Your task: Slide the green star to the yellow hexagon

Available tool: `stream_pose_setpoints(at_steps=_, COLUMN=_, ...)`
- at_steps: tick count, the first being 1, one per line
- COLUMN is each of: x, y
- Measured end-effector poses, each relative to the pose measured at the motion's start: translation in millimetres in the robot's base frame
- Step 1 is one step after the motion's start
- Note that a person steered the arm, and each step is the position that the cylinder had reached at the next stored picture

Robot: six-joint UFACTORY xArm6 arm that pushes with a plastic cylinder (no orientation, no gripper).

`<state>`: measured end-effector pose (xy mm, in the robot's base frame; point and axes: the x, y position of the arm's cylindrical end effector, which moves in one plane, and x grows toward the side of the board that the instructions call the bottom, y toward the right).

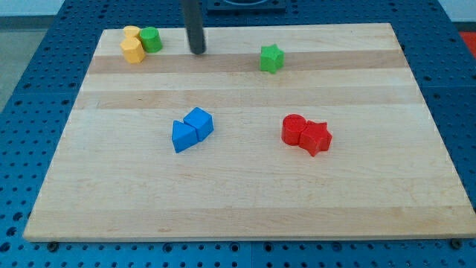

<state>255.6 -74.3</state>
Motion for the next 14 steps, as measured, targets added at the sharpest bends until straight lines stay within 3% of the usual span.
stream_pose_setpoints(at_steps=3, x=1, y=150)
stream_pose_setpoints(at_steps=4, x=19, y=157)
stream_pose_setpoints(at_steps=7, x=46, y=153)
stream_pose_setpoints(at_steps=11, x=80, y=77)
stream_pose_setpoints(at_steps=14, x=47, y=73)
